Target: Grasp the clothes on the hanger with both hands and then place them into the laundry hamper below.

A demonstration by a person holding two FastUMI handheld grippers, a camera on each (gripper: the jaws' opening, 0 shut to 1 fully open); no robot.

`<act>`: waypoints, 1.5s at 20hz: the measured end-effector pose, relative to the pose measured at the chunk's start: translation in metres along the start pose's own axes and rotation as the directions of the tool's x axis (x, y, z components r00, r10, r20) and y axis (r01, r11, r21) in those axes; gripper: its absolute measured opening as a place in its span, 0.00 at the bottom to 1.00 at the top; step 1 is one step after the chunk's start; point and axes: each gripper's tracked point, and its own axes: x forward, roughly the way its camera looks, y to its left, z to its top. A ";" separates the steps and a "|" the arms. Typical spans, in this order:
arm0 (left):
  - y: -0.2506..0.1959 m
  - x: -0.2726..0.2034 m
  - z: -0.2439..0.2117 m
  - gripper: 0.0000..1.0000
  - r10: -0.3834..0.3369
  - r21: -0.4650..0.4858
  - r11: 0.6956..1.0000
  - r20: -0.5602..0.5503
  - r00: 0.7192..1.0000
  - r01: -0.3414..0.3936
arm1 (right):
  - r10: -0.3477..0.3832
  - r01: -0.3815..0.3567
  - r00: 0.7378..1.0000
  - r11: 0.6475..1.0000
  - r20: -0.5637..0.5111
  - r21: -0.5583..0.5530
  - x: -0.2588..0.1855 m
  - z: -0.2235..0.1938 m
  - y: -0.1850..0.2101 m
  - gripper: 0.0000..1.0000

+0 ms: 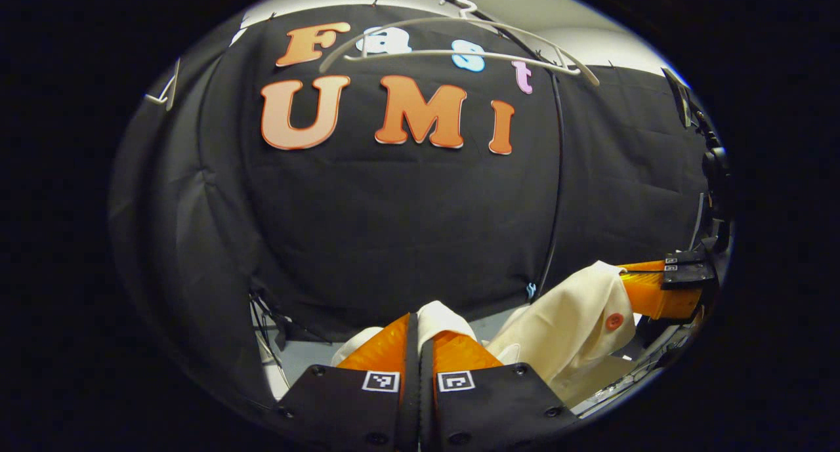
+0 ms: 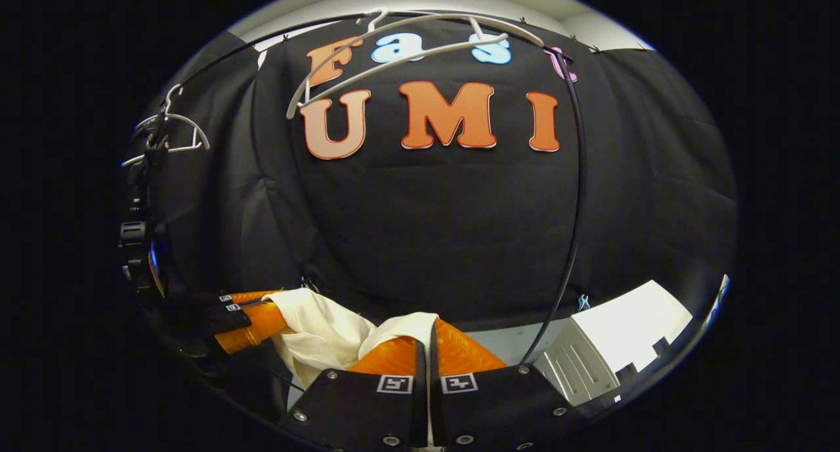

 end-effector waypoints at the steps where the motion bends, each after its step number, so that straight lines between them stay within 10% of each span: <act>1: -0.006 0.000 -0.013 0.07 -0.011 -0.013 1.000 -0.036 0.999 0.010 | 0.001 -0.001 1.000 1.000 -0.029 0.003 0.005 -0.013 0.000 0.01; 15: -0.006 0.039 -0.164 0.07 -0.027 -0.126 0.992 -0.414 0.910 -0.028 | -0.020 0.068 0.923 0.991 -0.384 0.111 0.055 -0.175 -0.013 0.04; 25: 0.015 0.035 -0.225 0.09 0.029 -0.083 0.992 -0.552 0.834 -0.090 | -0.051 0.109 0.912 0.987 -0.408 0.120 0.076 -0.196 -0.028 0.09; 30: 0.024 0.032 -0.241 0.51 0.050 -0.081 0.989 -0.610 0.791 -0.126 | -0.056 0.121 0.887 0.986 -0.458 0.114 0.068 -0.222 -0.036 0.39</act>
